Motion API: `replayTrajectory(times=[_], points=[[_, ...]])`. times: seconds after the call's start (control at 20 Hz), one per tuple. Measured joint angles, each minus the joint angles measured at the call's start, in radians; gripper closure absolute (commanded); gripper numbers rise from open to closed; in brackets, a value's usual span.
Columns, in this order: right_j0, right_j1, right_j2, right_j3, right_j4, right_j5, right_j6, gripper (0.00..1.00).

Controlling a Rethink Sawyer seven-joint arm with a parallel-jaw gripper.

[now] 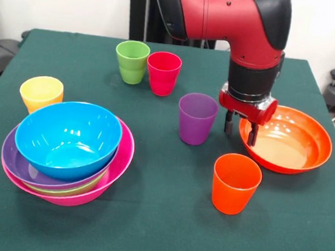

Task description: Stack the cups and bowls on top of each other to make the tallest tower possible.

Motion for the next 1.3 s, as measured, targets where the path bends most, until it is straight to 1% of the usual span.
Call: replayTrajectory(times=[0.35,0.4,1.3], points=[[0.004,0.006,0.000,-0.015,0.000,0.000,0.000,0.00],[0.005,0.007,0.004,-0.024,0.000,0.001,0.000,1.00],[0.006,0.007,0.018,-0.047,-0.010,0.000,0.000,1.00]])
